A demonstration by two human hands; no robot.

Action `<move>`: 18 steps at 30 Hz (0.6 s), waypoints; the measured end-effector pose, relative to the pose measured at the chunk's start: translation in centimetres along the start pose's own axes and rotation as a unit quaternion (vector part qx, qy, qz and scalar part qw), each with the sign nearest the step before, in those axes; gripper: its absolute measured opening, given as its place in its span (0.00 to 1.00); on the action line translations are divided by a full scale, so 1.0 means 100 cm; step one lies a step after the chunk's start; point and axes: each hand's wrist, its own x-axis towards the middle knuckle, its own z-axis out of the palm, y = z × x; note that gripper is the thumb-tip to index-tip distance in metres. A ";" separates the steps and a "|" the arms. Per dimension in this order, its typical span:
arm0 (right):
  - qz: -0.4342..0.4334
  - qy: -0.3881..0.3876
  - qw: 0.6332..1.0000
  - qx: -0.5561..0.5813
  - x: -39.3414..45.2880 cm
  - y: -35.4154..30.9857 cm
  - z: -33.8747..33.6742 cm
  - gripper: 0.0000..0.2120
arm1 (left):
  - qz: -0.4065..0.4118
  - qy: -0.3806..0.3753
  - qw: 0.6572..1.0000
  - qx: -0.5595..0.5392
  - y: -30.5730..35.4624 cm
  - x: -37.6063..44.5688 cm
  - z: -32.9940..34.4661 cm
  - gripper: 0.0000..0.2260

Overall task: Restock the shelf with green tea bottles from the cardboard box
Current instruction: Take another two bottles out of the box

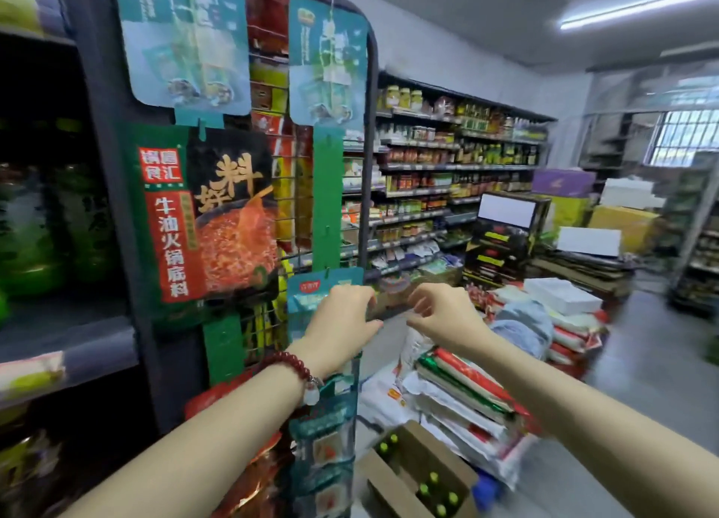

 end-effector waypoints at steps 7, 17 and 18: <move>0.050 -0.007 0.999 0.002 0.023 0.113 -0.021 0.13 | -0.006 -0.026 1.000 -0.008 0.057 0.068 0.082 0.10; 0.090 -0.014 0.996 0.025 0.073 0.223 -0.009 0.12 | -0.018 -0.086 0.996 0.001 0.076 0.161 0.189 0.11; 0.093 -0.021 0.995 0.027 0.082 0.233 -0.003 0.12 | -0.022 -0.089 0.996 0.001 0.073 0.171 0.200 0.12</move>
